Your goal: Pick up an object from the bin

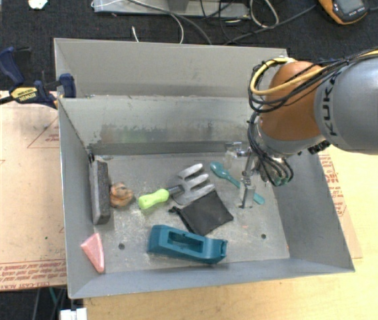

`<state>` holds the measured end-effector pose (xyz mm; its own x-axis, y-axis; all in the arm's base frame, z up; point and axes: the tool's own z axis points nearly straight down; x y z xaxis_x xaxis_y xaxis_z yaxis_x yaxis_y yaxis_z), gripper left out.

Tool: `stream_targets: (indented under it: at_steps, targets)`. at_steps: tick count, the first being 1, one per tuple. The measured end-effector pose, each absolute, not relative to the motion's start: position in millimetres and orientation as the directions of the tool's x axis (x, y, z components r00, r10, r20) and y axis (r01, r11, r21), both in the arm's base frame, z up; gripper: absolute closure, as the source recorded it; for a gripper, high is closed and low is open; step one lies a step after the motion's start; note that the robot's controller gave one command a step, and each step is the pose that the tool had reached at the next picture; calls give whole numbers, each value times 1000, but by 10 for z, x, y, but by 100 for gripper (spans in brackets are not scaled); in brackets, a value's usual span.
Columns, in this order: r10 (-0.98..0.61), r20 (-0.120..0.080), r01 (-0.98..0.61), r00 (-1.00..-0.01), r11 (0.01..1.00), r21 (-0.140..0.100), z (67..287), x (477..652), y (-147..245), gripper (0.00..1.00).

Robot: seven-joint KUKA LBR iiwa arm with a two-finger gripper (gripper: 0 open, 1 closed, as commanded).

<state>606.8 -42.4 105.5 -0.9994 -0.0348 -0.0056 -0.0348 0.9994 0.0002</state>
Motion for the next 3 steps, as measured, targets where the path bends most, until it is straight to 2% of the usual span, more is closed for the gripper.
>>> stream_targets:
  at_steps: [2,3]
  targets:
    - [-51,-8,-51,-999,999,0,1031,6126,-316,0]
    - [-80,-7,-80,-997,997,0,1023,6021,-179,0]
